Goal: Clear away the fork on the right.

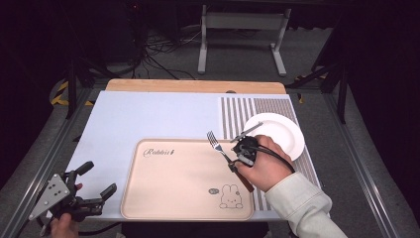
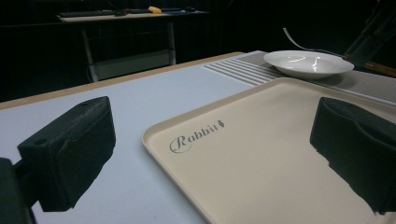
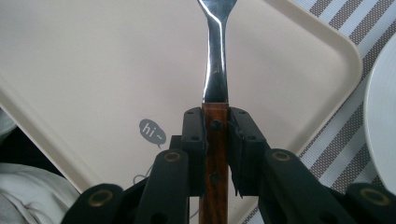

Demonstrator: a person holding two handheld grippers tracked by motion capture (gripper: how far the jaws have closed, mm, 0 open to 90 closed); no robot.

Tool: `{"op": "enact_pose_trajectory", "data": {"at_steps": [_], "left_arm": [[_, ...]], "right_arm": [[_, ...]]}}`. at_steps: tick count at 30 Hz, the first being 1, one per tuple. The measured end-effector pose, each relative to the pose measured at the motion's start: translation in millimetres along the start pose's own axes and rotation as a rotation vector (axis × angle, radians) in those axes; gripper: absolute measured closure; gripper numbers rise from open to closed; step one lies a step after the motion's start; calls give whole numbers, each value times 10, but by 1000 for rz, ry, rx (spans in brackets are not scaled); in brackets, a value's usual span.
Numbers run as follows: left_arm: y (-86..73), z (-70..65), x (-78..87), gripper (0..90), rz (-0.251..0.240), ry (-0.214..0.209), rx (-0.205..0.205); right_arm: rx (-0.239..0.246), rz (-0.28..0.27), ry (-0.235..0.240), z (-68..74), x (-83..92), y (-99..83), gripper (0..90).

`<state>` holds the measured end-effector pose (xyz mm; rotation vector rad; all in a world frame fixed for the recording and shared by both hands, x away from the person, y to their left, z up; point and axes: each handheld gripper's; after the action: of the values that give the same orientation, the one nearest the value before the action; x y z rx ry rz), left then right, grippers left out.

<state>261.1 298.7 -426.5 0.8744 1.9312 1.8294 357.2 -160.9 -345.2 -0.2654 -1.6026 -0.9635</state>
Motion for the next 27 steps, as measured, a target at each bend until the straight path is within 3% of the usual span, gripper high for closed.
{"op": "enact_pose_trajectory", "data": {"at_steps": [11, 27], "left_arm": [[1, 0, 2, 10, 0, -1, 1], [1, 0, 2, 10, 0, -1, 1]], "right_arm": [[-131, 30, -21, -28, -101, -32, 784], [-192, 82, -12, -70, -360, -69, 784]]}}
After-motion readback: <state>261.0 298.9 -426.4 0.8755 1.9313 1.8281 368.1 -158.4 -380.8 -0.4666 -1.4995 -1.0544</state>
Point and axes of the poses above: each handheld gripper's, and its own axes: x roughly backward along the jaws, y roughly out of its top, z roughly to its left, and after that the axes turned 7 degrees about x, right-handed
